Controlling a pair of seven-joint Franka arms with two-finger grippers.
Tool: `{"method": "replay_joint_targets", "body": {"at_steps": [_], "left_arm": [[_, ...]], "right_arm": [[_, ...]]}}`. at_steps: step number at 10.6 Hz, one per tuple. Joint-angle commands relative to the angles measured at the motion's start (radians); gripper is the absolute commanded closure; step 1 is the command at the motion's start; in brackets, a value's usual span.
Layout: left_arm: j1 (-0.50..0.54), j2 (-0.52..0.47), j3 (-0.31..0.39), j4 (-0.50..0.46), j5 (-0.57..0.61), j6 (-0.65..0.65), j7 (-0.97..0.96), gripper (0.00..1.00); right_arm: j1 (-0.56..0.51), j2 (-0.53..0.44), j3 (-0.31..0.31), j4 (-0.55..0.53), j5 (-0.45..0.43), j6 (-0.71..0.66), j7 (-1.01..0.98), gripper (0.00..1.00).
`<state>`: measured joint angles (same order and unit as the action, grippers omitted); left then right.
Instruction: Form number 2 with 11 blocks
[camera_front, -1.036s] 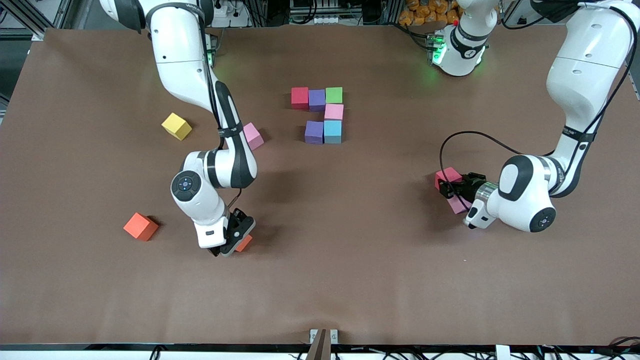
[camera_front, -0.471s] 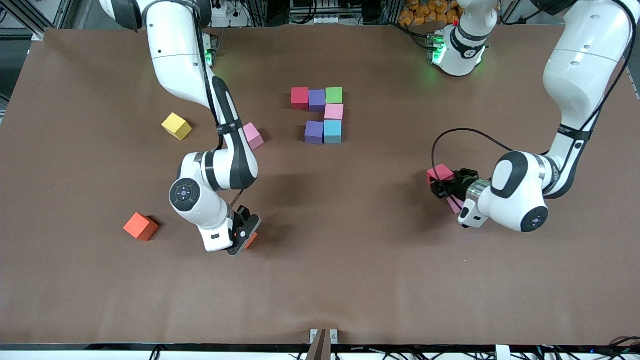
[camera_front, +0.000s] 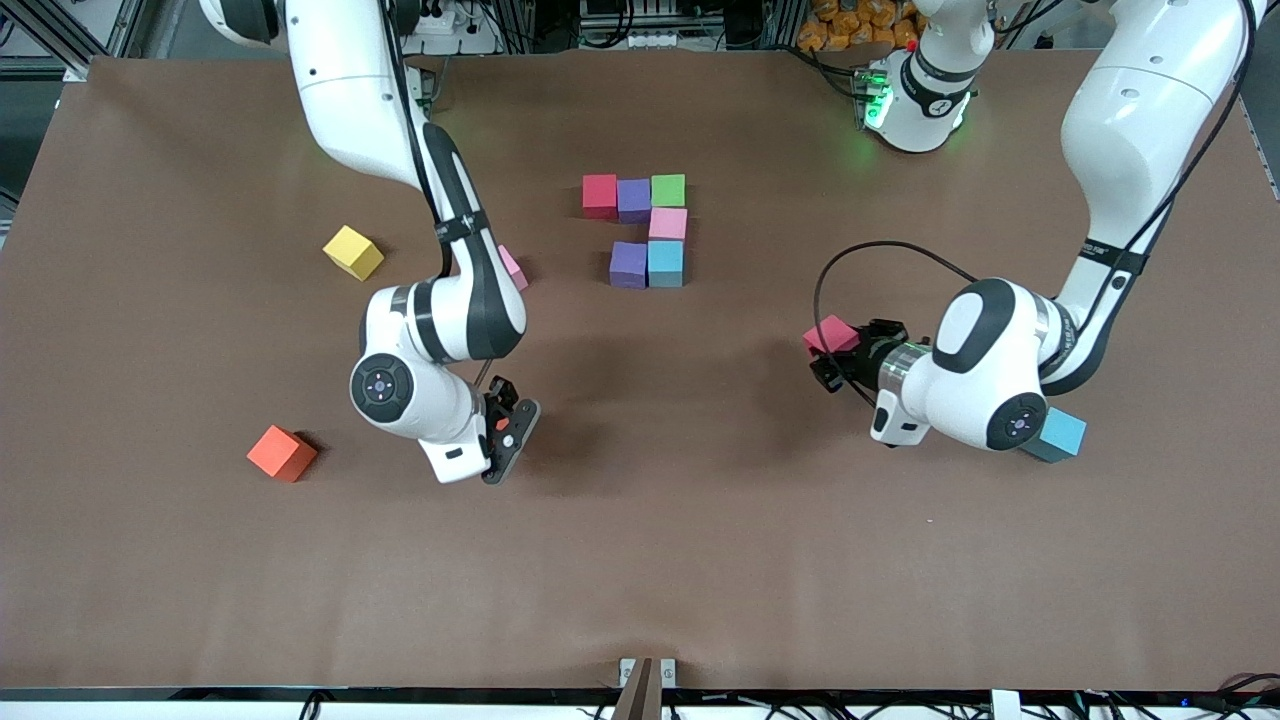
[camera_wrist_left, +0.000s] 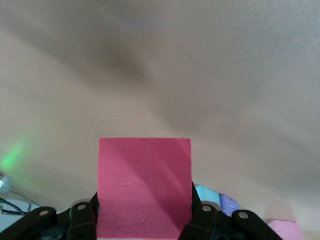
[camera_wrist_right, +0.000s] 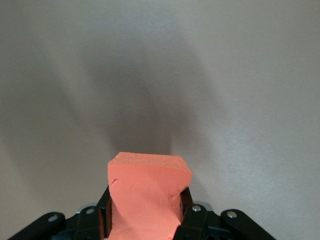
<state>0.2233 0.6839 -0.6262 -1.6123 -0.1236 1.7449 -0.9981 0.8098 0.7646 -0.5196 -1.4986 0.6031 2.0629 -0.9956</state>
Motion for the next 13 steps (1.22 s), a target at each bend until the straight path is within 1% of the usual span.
{"method": "replay_joint_targets", "body": {"at_steps": [1,3,5,6,7,8,9,10,11,12,13], "left_arm": [[-0.05,-0.014,-0.021,0.021,-0.024,0.031,-0.142,0.75],[-0.123,-0.023,-0.029,0.035,-0.018,0.053,-0.284,0.75],[-0.206,-0.037,-0.03,0.051,-0.011,0.056,-0.416,0.75],[-0.253,-0.05,-0.03,0.066,-0.004,0.056,-0.492,0.75],[-0.292,-0.058,-0.03,0.072,0.042,0.056,-0.572,0.75],[-0.318,-0.056,-0.03,0.072,0.073,0.062,-0.644,0.75],[-0.337,-0.056,-0.03,0.072,0.078,0.1,-0.71,0.75],[-0.357,-0.056,-0.03,0.072,0.079,0.138,-0.773,0.75],[-0.401,-0.058,-0.03,0.072,0.082,0.162,-0.891,0.75],[-0.448,-0.058,-0.027,0.072,0.122,0.177,-0.998,0.74],[-0.487,-0.056,-0.03,0.072,0.186,0.209,-1.102,0.74]], "right_arm": [[0.015,-0.108,0.007,-0.123,0.007,0.006,-0.023,0.86],[0.049,-0.162,0.003,-0.207,0.006,0.031,-0.023,0.87],[0.057,-0.182,-0.002,-0.226,0.006,0.039,-0.053,0.87],[0.055,-0.189,-0.022,-0.226,0.006,0.033,-0.075,0.87],[0.054,-0.192,-0.036,-0.227,0.006,0.029,-0.09,0.87],[0.052,-0.194,-0.065,-0.226,0.006,0.013,-0.106,0.87],[0.045,-0.195,-0.095,-0.223,0.006,-0.003,-0.133,0.87],[0.029,-0.196,-0.118,-0.218,0.006,-0.015,-0.167,0.87],[-0.003,-0.194,-0.122,-0.213,0.006,-0.02,-0.19,0.87],[-0.041,-0.192,-0.122,-0.206,0.006,-0.02,-0.211,0.87],[-0.082,-0.189,-0.12,-0.195,0.006,-0.02,-0.234,0.87]]}}
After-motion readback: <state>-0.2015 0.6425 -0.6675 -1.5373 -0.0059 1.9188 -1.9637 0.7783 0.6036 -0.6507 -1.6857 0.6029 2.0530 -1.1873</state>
